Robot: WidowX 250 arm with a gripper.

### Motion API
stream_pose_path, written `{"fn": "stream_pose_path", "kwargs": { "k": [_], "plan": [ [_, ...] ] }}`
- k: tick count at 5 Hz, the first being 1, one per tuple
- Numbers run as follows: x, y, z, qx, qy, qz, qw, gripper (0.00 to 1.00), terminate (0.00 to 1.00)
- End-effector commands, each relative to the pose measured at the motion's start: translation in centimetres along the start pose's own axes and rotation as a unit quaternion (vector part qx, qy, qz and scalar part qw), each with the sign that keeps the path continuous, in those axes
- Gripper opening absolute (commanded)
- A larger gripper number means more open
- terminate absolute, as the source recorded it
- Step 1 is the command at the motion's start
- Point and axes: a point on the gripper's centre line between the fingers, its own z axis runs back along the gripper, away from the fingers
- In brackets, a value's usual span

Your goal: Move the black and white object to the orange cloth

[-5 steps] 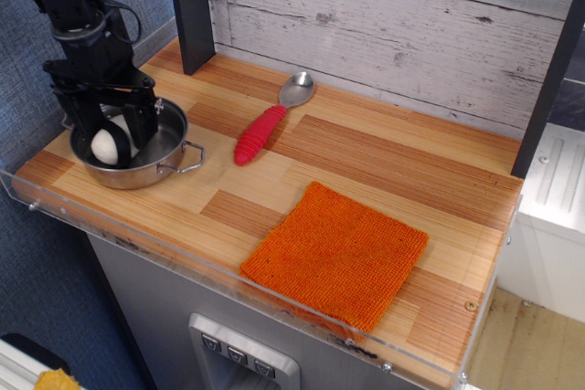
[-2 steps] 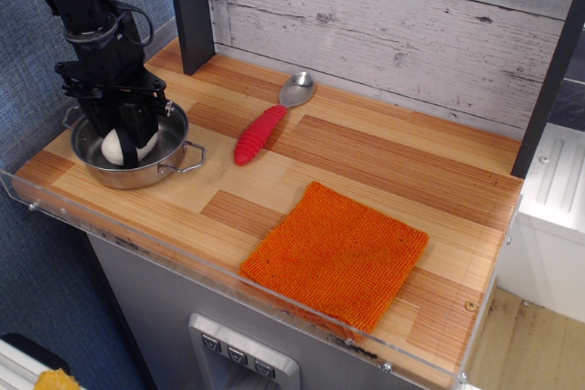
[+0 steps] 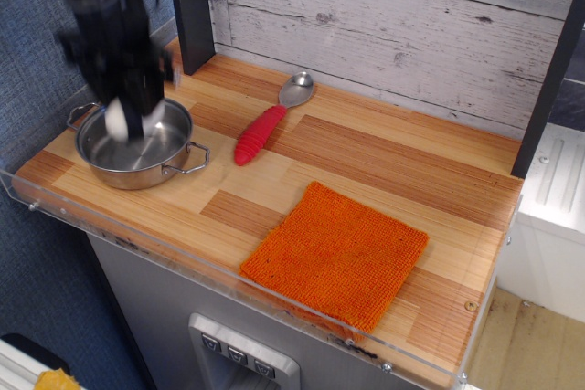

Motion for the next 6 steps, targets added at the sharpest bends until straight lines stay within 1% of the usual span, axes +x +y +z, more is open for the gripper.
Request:
{"fn": "stream_pose_path", "kwargs": {
  "k": [1, 2, 3, 4, 5, 6],
  "plan": [
    [-0.6, -6.7, 6.1, -0.053, -0.03, -0.037, 0.9975, 0.0, 0.0],
    [-1.4, -11.6, 3.3, -0.102, 0.029, -0.084, 0.9908, 0.0, 0.0],
    [-2.6, -16.7, 0.7, -0.106, 0.048, -0.105, 0.9876, 0.0, 0.0],
    [-3.8, -19.5, -0.6, -0.095, 0.05, -0.105, 0.9887, 0.0, 0.0],
    [-5.0, -20.9, -1.2, -0.066, 0.034, -0.093, 0.9929, 0.0, 0.0],
    [-5.6, -20.8, -0.6, -0.038, -0.015, -0.083, 0.9957, 0.0, 0.0]
  ]
}}
